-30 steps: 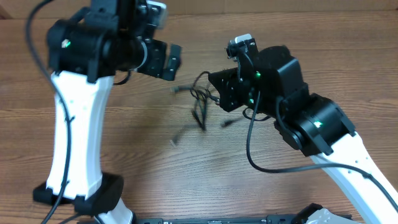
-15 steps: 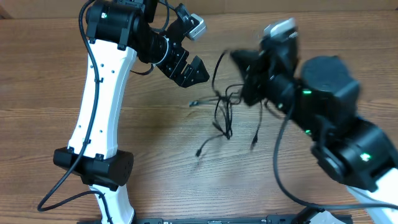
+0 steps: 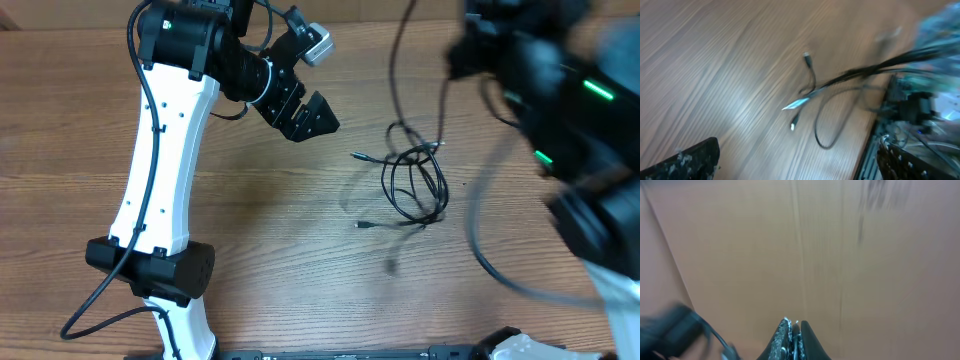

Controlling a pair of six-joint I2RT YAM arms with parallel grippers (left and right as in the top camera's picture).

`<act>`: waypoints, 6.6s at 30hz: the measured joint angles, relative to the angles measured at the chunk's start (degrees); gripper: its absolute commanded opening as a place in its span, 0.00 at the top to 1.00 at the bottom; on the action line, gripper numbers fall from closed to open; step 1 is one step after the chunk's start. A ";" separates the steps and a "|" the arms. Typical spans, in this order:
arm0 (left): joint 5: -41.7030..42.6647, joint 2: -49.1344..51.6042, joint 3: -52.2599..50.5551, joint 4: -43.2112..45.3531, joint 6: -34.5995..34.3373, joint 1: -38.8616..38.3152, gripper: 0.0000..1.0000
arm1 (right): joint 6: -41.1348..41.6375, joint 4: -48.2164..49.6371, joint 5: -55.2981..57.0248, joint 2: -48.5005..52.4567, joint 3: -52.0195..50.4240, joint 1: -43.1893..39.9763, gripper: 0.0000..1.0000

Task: Untangle cables

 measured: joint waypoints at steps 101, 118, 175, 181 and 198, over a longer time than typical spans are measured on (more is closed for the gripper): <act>-0.04 -18.91 0.76 6.91 -14.12 17.62 0.96 | 3.61 -28.06 -30.62 9.16 0.11 -37.75 0.96; -9.64 -18.71 0.72 38.73 -58.66 12.61 0.96 | -8.61 -30.47 -36.35 9.29 -3.56 -13.40 0.08; -2.32 -21.40 1.09 36.96 -57.59 10.32 0.00 | 8.15 11.89 -27.54 15.80 -20.22 -13.97 0.96; -21.59 -21.68 1.03 22.84 -36.28 6.82 0.00 | 5.42 -1.90 -27.87 11.21 -10.49 -27.80 0.96; -28.35 -14.01 1.03 15.89 -21.35 -4.72 0.01 | 4.70 -7.72 -30.18 6.73 31.41 -29.49 0.96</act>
